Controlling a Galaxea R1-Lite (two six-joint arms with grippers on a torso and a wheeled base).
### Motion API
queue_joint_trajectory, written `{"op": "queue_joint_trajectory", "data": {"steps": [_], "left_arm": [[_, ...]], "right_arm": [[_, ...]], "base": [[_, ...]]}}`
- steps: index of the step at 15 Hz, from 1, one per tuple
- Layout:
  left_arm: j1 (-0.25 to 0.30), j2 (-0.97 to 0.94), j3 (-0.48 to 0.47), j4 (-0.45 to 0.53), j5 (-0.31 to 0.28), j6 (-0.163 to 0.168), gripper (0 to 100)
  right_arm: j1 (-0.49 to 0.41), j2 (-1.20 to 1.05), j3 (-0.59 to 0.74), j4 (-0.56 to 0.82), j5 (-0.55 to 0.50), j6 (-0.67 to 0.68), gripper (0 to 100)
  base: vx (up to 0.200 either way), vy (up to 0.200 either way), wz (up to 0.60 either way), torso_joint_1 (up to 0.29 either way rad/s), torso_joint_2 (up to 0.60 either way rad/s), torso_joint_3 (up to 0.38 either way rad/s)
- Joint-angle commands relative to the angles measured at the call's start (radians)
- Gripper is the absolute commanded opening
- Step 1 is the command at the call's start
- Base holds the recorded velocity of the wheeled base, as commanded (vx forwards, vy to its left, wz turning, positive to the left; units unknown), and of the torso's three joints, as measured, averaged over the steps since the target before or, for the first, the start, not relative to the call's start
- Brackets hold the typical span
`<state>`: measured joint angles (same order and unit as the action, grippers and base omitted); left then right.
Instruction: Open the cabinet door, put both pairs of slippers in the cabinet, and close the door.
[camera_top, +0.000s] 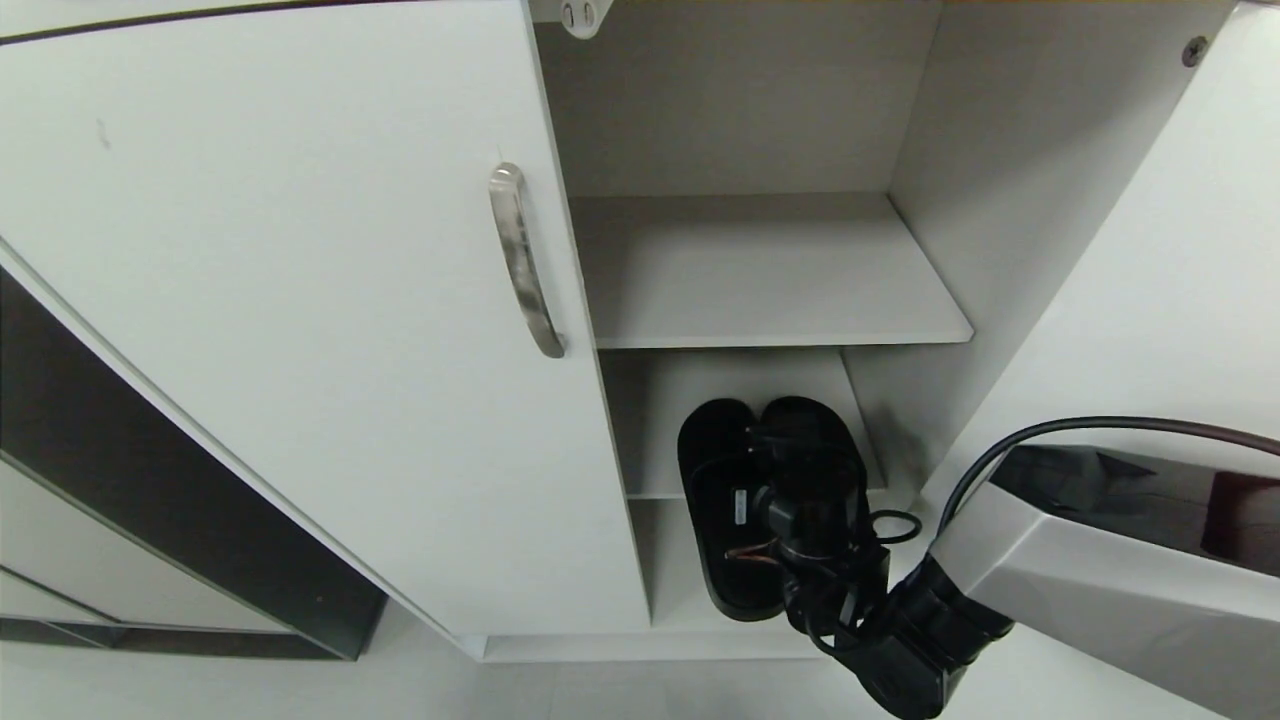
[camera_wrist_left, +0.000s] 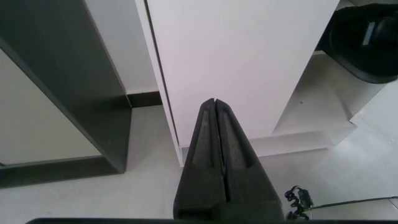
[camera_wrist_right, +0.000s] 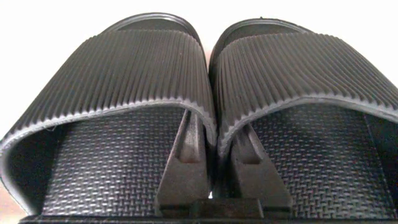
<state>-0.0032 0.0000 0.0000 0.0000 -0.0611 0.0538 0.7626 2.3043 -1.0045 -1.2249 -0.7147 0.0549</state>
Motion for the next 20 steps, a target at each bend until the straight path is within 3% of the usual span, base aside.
{"op": "queue_joint_trajectory", "data": {"steps": [1, 9, 20], "left_arm": [[0.000, 0.002, 0.000, 0.000, 0.000, 0.000, 0], [0.000, 0.002, 0.000, 0.000, 0.000, -0.002, 0], [0.000, 0.002, 0.000, 0.000, 0.000, -0.002, 0]], "right_arm": [[-0.032, 0.018, -0.114, 0.088, 0.001, 0.014, 0], [-0.101, 0.124, -0.459, 0.315, 0.001, 0.014, 0], [-0.106, 0.155, -0.507, 0.323, 0.001, 0.014, 0]], "base": [[0.000, 0.000, 0.00, 0.000, 0.00, 0.000], [0.000, 0.000, 0.00, 0.000, 0.00, 0.000], [0.000, 0.000, 0.00, 0.000, 0.00, 0.000]]}}
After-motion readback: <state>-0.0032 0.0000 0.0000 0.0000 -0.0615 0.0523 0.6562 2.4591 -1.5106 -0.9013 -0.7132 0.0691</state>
